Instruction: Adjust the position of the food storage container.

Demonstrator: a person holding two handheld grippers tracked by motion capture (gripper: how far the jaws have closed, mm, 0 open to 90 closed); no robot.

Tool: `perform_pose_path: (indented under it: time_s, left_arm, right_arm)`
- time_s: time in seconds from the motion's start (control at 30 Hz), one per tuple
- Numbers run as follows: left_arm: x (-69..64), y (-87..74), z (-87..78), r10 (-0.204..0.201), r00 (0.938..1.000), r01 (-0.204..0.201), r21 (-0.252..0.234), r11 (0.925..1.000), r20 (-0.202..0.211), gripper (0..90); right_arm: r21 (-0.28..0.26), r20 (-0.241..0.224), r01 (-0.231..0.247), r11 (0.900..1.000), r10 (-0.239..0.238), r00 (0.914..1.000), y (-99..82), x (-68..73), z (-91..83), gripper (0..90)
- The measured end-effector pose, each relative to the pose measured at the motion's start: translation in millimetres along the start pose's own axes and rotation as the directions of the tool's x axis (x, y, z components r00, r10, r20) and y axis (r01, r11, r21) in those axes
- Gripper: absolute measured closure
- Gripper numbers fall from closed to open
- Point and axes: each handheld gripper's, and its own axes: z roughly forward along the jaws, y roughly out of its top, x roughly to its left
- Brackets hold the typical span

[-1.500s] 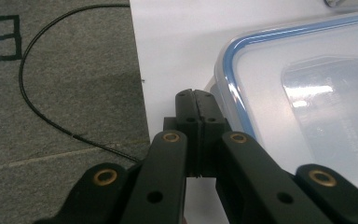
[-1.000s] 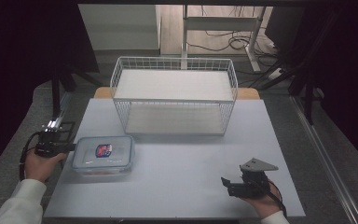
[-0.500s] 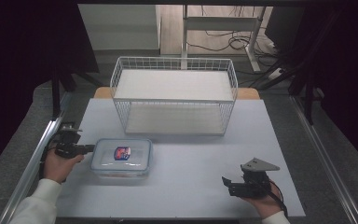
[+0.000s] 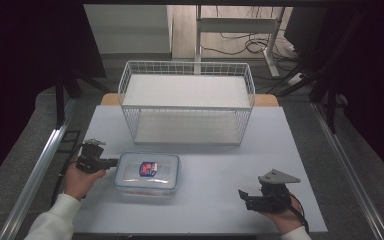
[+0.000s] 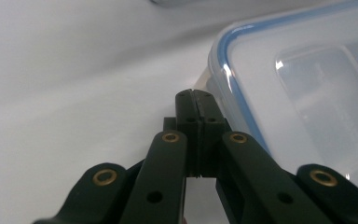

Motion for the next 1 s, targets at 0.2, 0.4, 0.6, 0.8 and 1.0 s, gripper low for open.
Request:
perform_pose_path:
  time_s: [0.2,0.4,0.6,0.8,1.0]
  left_arm:
    - [-13.2,-3.6,3.6,0.018,0.9993,-0.018,0.010,0.9998,0.032,90.0]
    - [-26.5,-1.8,11.4,0.029,0.9967,-0.030,0.021,0.9993,0.076,90.0]
    - [-42.3,1.5,23.0,0.027,0.9898,-0.032,0.033,0.9989,0.140,90.0]
    - [-64.3,7.6,37.6,0.064,0.9821,-0.073,0.046,0.9963,0.177,90.0]
    - [-77.7,11.1,44.7,0.075,0.9744,-0.088,0.050,0.9949,0.212,90.0]
  right_arm:
    - [0.002,-0.002,0.004,1.0000,-0.004,1.0000,0.1,0.8,0.8,17.1]
    - [0.004,-0.001,0.005,1.0000,-0.005,1.0000,0.3,0.5,1.8,17.0]
    - [0.009,-0.002,0.005,0.9999,-0.005,1.0000,-0.2,0.2,2.7,17.1]
    - [0.010,0.003,0.003,0.9999,-0.003,1.0000,-1.0,-1.2,2.4,17.0]
    - [0.014,0.005,0.005,0.9999,-0.005,1.0000,-2.2,-2.4,2.4,17.1]
